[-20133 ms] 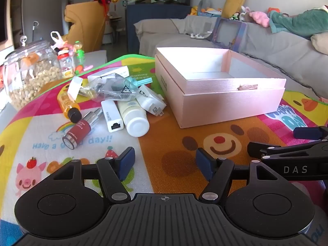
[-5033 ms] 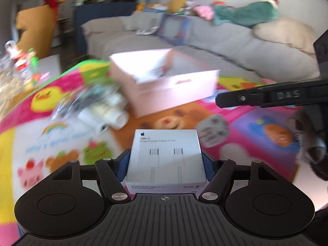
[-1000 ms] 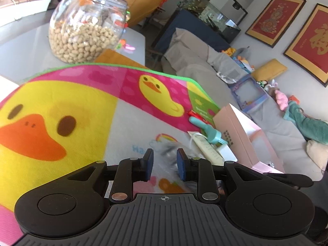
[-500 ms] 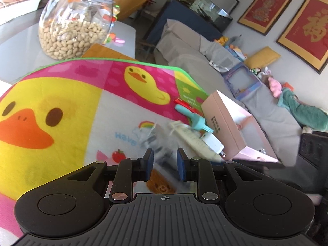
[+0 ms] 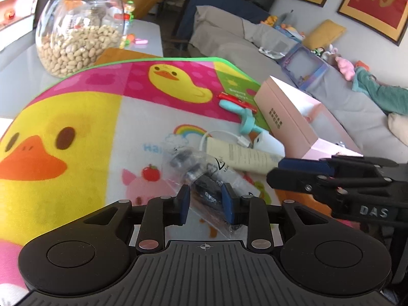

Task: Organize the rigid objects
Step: 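Grasp the white ethernet adapter with the right gripper while the left grasps the clear cable bag, then lift the ethernet adapter with the right gripper while the left lifts the clear bag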

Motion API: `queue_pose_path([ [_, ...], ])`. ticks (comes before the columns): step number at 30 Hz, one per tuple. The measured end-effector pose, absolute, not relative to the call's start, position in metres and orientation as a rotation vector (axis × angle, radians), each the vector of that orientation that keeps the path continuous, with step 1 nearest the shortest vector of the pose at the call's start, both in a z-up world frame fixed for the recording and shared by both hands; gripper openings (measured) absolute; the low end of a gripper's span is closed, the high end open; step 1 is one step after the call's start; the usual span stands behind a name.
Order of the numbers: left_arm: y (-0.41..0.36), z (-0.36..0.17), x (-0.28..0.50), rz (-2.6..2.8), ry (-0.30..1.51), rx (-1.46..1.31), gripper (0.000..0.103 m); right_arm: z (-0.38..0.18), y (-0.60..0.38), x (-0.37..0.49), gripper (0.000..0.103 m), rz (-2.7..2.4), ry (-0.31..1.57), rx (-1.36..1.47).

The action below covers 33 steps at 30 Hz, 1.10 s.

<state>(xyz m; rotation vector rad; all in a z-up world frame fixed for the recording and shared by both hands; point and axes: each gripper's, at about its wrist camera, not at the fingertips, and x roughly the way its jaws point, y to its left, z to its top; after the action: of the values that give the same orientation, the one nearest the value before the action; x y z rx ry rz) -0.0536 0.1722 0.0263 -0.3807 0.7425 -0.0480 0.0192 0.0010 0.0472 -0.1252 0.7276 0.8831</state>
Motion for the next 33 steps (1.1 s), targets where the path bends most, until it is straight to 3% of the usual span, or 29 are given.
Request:
queue_pose_path([
  [4,0.182,0.025,-0.06,0.055,0.758,-0.305,0.025,0.039,0.022,0.018,0.032,0.882,0.722,-0.186],
  [7,0.197,0.027,-0.064,0.06,0.745,-0.379,0.025,0.029,0.041,0.02,0.032,0.87,0.733,-0.255],
  [13,0.211,0.031,-0.067,0.068,0.723,-0.448,0.025,0.023,0.049,0.031,0.021,0.864,0.783,-0.25],
  [24,0.198,0.03,-0.059,0.009,0.712,-0.562,0.025,0.145,-0.018,0.005,0.02,0.845,0.428,-0.108],
  [33,0.169,0.027,-0.034,0.027,0.726,-0.466,0.026,0.069,-0.059,-0.022,0.02,0.689,0.588,-0.231],
])
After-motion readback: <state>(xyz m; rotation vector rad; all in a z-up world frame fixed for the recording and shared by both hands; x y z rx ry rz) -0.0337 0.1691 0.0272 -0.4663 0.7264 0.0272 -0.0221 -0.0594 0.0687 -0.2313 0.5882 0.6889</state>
